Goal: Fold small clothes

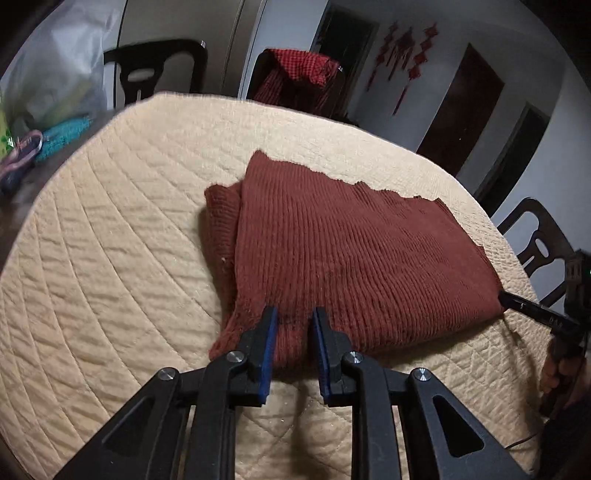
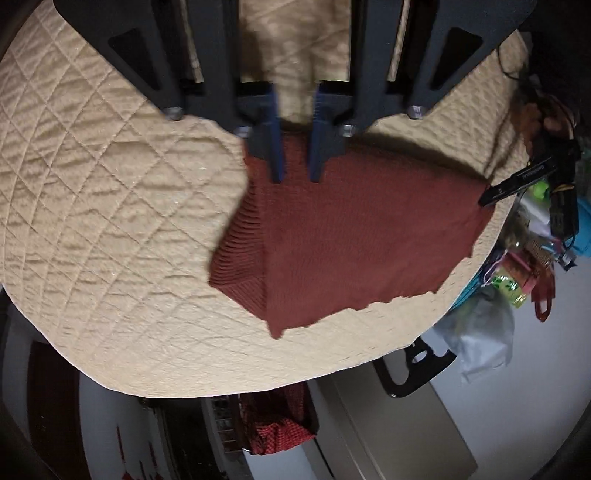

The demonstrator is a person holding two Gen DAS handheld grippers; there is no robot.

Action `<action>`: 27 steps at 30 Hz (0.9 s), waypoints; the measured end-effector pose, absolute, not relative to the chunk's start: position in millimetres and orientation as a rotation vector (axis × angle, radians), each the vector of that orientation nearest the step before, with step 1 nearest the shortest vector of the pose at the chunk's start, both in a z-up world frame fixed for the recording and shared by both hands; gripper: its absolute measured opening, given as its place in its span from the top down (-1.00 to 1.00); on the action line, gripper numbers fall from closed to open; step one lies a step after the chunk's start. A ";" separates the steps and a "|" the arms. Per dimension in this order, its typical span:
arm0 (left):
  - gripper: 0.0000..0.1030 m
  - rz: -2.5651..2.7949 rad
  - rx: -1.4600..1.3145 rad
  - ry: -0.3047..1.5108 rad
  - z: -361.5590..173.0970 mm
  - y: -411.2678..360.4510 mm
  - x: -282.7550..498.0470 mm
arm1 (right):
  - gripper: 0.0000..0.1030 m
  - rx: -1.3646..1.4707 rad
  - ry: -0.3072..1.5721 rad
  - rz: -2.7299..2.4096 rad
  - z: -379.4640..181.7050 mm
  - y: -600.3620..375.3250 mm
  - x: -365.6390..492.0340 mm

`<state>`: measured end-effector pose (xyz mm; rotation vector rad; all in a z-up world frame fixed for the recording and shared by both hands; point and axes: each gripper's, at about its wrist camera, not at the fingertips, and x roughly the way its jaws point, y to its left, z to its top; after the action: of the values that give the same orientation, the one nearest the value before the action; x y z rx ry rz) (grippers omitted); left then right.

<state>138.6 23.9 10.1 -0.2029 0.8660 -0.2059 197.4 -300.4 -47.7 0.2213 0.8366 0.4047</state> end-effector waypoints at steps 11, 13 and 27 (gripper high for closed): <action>0.57 -0.139 -0.274 0.851 7.5 46.1 130.0 | 0.89 0.188 0.838 0.361 -48.1 -298.5 186.8; 0.57 -0.134 -0.262 0.856 11.6 43.8 128.1 | 0.89 0.217 0.839 0.362 -50.0 -301.7 186.7; 0.57 -0.369 -0.065 0.887 17.8 -89.1 143.1 | 0.84 0.101 0.840 0.528 -48.7 -202.7 196.8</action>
<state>143.1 -89.1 17.8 -0.0648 0.8873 -0.3690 196.8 -202.7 -48.7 0.1011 0.8396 0.5277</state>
